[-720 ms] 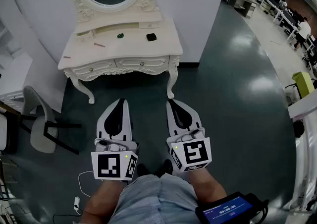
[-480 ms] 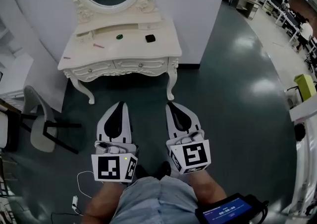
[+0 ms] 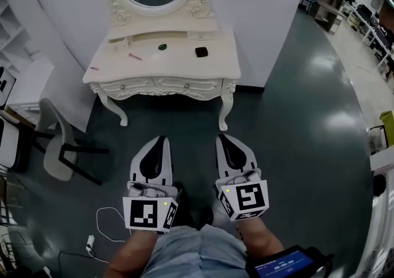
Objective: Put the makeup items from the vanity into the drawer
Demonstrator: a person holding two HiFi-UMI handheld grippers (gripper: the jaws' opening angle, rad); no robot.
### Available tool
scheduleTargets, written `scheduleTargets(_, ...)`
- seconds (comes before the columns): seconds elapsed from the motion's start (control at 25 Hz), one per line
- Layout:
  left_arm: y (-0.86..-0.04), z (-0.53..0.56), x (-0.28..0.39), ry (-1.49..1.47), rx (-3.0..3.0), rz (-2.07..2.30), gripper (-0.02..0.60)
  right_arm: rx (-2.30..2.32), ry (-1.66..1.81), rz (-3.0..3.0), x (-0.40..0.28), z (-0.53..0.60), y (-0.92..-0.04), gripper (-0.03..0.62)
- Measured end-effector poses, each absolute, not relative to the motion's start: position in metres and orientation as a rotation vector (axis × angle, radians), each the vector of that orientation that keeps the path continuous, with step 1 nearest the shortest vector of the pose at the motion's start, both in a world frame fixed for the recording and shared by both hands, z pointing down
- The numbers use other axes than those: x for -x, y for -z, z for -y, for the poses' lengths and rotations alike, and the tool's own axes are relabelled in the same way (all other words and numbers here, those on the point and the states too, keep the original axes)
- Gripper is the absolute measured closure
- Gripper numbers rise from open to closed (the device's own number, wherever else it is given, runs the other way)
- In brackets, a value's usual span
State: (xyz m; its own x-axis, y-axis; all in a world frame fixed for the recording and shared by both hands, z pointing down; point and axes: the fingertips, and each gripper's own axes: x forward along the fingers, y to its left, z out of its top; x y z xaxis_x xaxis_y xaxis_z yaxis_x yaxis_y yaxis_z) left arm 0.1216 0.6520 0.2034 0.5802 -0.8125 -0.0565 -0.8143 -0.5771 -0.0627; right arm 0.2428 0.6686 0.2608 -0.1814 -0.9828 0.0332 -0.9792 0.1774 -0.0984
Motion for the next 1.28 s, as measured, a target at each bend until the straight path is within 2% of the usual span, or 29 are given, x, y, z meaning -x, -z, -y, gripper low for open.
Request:
scheduleTargets(0.4,-0.228,-0.528,-0.118,-0.047,2.758,-1.420,0.581,2.034,0.198,-2.389,-0.247,-0.546,-0.285,0.595)
scheduleTargets(0.76,-0.200,-0.409,-0.108,-0.136,2.756,-1.344,0.581,2.085,0.129,-2.360,-0.238,-0.429,-0.259,0.595)
scheduleTargets(1.28,-0.224,-0.333,-0.126,-0.091,2.842,-1.285,0.581,2.191,0.161,-2.319,-0.258,-0.360,-0.273,0.595)
